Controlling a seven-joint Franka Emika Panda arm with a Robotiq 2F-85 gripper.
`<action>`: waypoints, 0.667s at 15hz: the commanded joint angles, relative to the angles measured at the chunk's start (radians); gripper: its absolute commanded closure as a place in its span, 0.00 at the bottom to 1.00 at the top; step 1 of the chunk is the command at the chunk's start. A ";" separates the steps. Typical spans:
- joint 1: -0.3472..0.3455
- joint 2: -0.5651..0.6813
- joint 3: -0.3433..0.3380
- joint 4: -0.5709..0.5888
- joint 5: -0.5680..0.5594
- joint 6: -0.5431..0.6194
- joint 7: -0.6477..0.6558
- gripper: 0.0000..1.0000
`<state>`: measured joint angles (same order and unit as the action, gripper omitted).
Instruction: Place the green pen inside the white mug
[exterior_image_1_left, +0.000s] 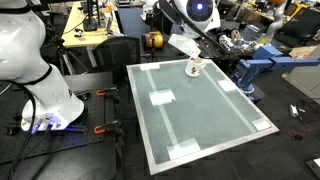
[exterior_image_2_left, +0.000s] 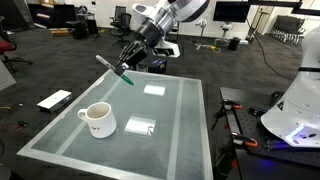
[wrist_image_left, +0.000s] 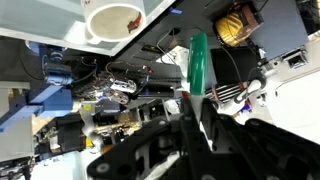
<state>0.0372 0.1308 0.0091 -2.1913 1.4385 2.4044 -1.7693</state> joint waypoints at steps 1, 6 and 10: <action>-0.036 0.079 -0.005 0.061 0.058 -0.131 -0.134 0.96; -0.053 0.177 -0.007 0.120 0.086 -0.196 -0.240 0.96; -0.052 0.229 -0.003 0.161 0.164 -0.202 -0.358 0.96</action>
<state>-0.0069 0.3184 0.0041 -2.0796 1.5325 2.2347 -2.0365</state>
